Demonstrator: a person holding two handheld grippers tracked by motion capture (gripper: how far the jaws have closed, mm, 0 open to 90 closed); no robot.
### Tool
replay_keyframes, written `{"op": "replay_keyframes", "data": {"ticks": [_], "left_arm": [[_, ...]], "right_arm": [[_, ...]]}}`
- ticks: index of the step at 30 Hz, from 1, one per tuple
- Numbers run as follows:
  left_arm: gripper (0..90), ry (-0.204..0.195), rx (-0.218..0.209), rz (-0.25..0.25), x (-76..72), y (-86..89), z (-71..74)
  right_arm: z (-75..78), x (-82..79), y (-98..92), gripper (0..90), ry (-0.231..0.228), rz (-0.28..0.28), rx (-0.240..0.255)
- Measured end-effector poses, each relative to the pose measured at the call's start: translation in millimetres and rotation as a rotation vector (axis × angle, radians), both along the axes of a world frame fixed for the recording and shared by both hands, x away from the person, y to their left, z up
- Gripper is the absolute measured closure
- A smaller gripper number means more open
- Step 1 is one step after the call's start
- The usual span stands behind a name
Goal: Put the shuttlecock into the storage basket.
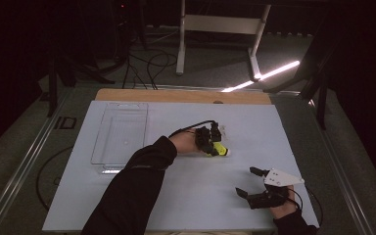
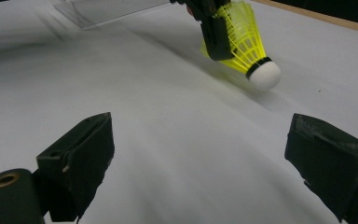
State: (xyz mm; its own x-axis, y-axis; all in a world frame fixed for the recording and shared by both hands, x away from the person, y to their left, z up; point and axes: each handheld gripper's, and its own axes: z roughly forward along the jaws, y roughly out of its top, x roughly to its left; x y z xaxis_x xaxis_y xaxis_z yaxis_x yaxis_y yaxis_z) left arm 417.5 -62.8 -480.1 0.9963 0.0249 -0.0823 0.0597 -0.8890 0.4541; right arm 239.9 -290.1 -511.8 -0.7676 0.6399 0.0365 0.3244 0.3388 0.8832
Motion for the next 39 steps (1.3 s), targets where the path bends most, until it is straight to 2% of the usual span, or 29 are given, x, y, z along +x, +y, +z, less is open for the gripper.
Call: {"op": "replay_keyframes", "data": {"ticks": [3, 5, 9, 10, 16, 18, 22, 26, 30, 34, 39], "left_arm": [[89.4, 0.004, -0.002, 0.001, -2.0, 3.0, 5.2], [89.5, 0.019, 0.014, -0.008, -1.8, 5.2, 9.3], [89.5, 0.017, 0.027, -0.007, -4.1, 10.4, 16.6], [89.5, 0.041, 0.031, -0.008, -5.1, 11.9, 18.8], [89.5, 0.024, 0.071, -0.022, -11.2, 17.0, 31.3], [89.5, 0.033, 0.077, -0.023, -12.7, 18.5, 35.1], [89.4, 0.019, 0.081, -0.032, -17.5, 22.6, 43.2], [89.4, 0.019, 0.103, -0.053, -22.3, 28.2, 51.6], [89.4, 0.014, 0.098, -0.047, -24.3, 36.2, 61.7], [89.4, 0.018, 0.074, -0.040, -25.3, 45.9, 71.2], [89.4, 0.018, 0.083, -0.042, -25.5, 54.7, 77.5]], "right_arm": [[0.0, -0.1, 0.0, 8.2, 0.001, -0.001, 0.000], [-0.2, 0.2, -0.1, 8.2, -0.002, 0.000, -0.003], [-0.1, 0.2, 0.0, 8.2, -0.002, 0.000, -0.003], [-0.2, 0.3, -0.1, 8.2, -0.002, -0.001, -0.003], [-0.5, 0.4, 0.4, 8.2, -0.001, -0.002, -0.004], [-0.4, 0.3, 0.3, 8.2, -0.001, -0.002, -0.004], [-0.3, 0.3, 0.3, 8.2, 0.000, -0.003, -0.007], [-0.6, 0.6, 0.3, 8.2, 0.000, -0.001, -0.004], [-0.7, 0.5, 0.4, 8.2, 0.002, 0.000, -0.005], [-0.8, 0.5, 1.0, 8.2, 0.002, -0.002, -0.007], [-1.0, 0.8, 0.8, 8.2, 0.004, 0.000, -0.009]]}}
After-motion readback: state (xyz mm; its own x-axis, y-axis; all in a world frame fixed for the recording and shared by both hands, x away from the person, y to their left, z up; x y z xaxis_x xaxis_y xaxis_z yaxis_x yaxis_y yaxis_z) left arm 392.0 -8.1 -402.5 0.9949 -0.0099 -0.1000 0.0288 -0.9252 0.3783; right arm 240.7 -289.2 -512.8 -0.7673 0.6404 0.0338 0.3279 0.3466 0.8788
